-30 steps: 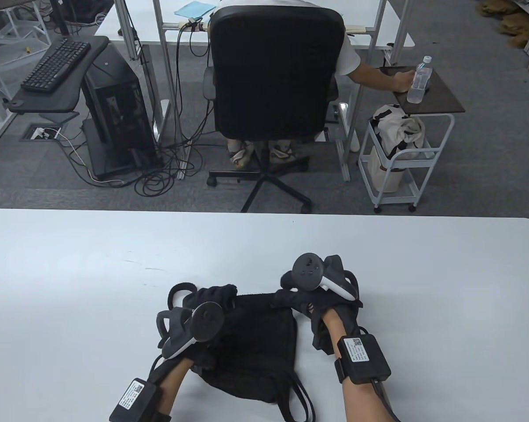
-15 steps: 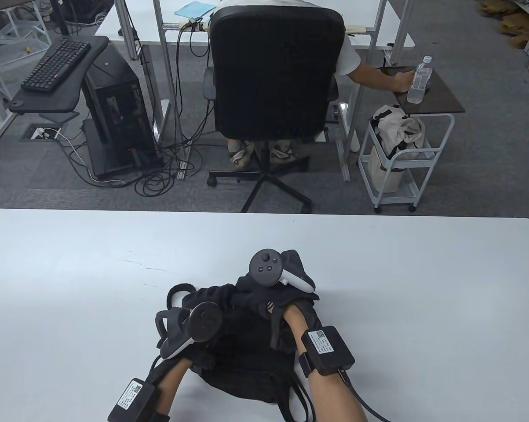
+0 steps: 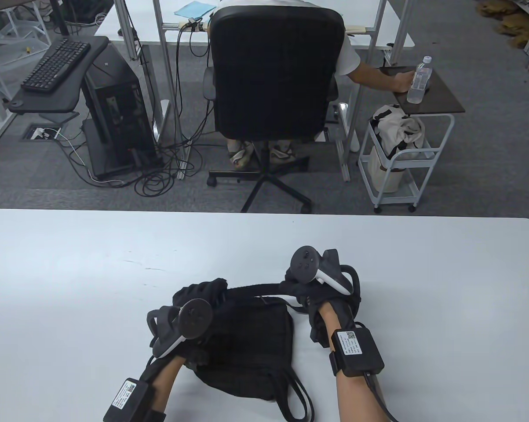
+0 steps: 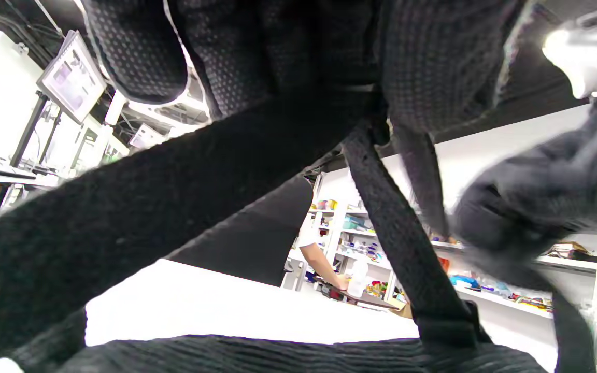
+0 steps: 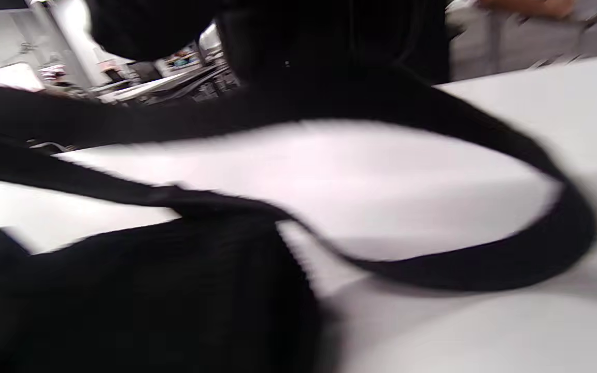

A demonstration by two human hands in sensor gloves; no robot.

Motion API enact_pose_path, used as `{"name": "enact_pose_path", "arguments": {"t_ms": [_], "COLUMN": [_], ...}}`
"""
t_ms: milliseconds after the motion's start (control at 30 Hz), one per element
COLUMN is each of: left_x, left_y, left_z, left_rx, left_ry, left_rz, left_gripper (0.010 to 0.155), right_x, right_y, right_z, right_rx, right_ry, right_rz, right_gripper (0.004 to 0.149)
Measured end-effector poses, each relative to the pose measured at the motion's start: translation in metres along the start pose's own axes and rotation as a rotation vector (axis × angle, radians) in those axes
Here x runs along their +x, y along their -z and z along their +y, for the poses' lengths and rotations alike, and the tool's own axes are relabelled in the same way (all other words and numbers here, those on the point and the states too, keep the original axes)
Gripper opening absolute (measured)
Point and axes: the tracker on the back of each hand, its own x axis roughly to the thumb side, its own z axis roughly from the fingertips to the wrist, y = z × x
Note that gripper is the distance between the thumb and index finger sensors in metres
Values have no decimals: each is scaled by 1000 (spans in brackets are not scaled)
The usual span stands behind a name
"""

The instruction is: Pull shoulder strap to tighten

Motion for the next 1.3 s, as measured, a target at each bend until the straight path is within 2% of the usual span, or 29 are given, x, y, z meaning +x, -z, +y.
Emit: {"name": "enact_pose_path", "arguments": {"t_ms": [67,133,200,267,300,333,400,500,633,733,767,833,867,900,933,967,1033,1133,1200,1233,1300], "left_x": [2,5,7,9,9,9,8,9,3,-9,-11,-7,-3,-1,0,0,1,3,3,3,2], "left_y": [1,0,-1,0,-2,-3,-1,-1,-2,0,0,1,0,0,0,0,0,-1,-1,-1,-2], "left_z": [0,1,3,4,2,2,-1,-1,-2,-1,-1,-3,-3,-2,-1,0,1,5,7,7,5], "left_rx": [-19,-13,-1,-1,-25,8,-11,0,4,7,5,-5,2,9,12,7,9,19,24,26,21], "left_ry": [-14,3,0,3,70,76,46,69,97,88,72,35,68,94,102,77,44,40,27,25,88], "left_rz": [-12,-23,-44,-54,-73,-81,-74,-73,-48,-3,4,-8,-17,-17,-21,-24,-26,-38,-37,-38,-45], "left_gripper": [61,61,60,61,61,60,61,61,60,60,60,61,60,60,61,61,61,61,61,61,61], "right_x": [20,41,55,64,66,66,64,61,36,0,-9,-15,-12,-7,0,11,31,55,65,68,73], "right_y": [4,12,20,26,27,29,27,21,10,-4,-6,-8,-8,-8,-8,-8,-4,7,14,17,18], "right_z": [1,7,16,24,27,28,28,23,9,-5,-7,-5,-3,-3,-4,-4,0,9,16,19,21], "right_rx": [-13,72,192,253,232,211,186,123,39,-142,-150,-62,3,13,-35,-58,-114,-5,65,84,50], "right_ry": [160,288,244,156,189,199,208,161,58,-47,-59,-48,-101,-170,-236,-184,44,172,142,125,139], "right_rz": [-128,-215,-208,-195,-199,-205,-219,-235,-156,-40,-12,18,60,71,57,-1,-178,-257,-248,-244,-265], "right_gripper": [73,78,78,63,57,46,38,35,34,33,33,33,34,36,48,68,78,82,72,61,38]}}
